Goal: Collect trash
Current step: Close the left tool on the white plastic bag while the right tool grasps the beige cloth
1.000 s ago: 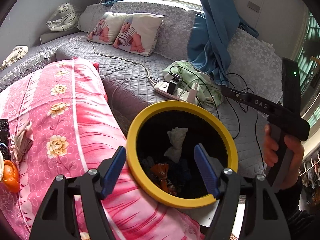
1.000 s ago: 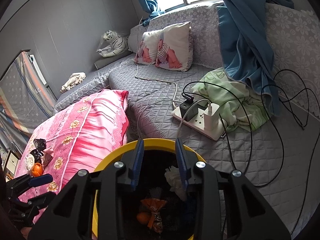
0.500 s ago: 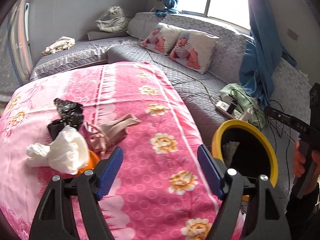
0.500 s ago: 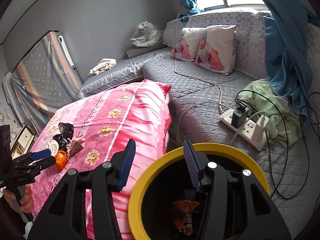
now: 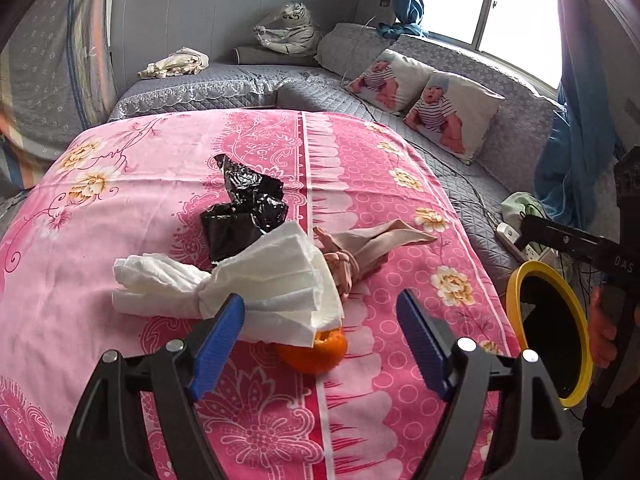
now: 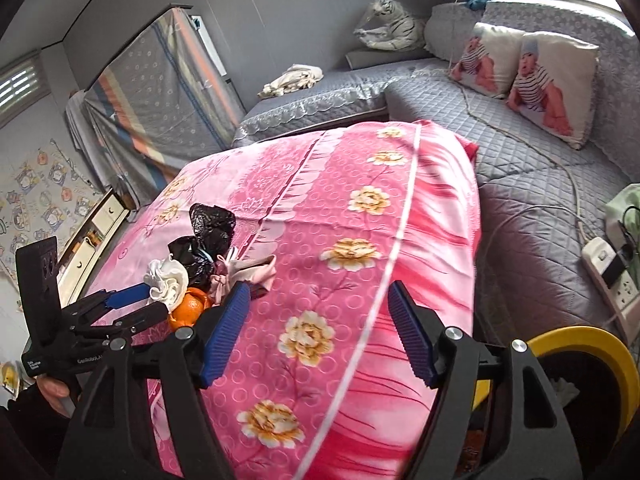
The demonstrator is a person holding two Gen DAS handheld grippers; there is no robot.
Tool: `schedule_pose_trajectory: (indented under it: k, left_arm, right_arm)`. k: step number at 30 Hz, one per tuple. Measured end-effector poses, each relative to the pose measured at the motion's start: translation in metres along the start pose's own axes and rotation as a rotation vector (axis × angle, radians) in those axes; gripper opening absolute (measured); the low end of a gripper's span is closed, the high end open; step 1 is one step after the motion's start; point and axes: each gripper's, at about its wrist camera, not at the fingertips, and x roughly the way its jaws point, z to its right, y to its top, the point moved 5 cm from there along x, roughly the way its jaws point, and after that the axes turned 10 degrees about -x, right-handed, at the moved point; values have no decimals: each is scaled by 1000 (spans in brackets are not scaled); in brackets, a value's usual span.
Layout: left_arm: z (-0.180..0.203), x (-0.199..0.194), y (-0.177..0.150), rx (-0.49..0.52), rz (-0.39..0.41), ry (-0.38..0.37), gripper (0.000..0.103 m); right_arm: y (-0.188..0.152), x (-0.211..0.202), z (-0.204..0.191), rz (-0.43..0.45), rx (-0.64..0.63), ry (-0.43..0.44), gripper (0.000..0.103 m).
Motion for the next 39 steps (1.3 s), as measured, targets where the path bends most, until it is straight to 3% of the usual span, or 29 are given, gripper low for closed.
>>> schedule_pose_trajectory:
  k: [9, 21, 29, 36, 39]
  left_arm:
    - [-12, 14, 9, -17, 0, 22, 75]
    - [-21, 25, 15, 7, 28, 79, 75]
    - [-38, 33, 16, -20, 12, 118, 55]
    - [-51, 30, 11, -58, -15, 131, 23]
    - [-54, 26, 8, -65, -15, 136, 17]
  right_arm:
    - [11, 75, -25, -83, 42, 79, 68]
    - [11, 111, -41, -141, 62, 102, 62]
    - [5, 125, -51, -176, 49, 103, 52]
    - [4, 126, -56, -188, 36, 96, 33]
    - [3, 125, -58, -191, 30, 94, 25]
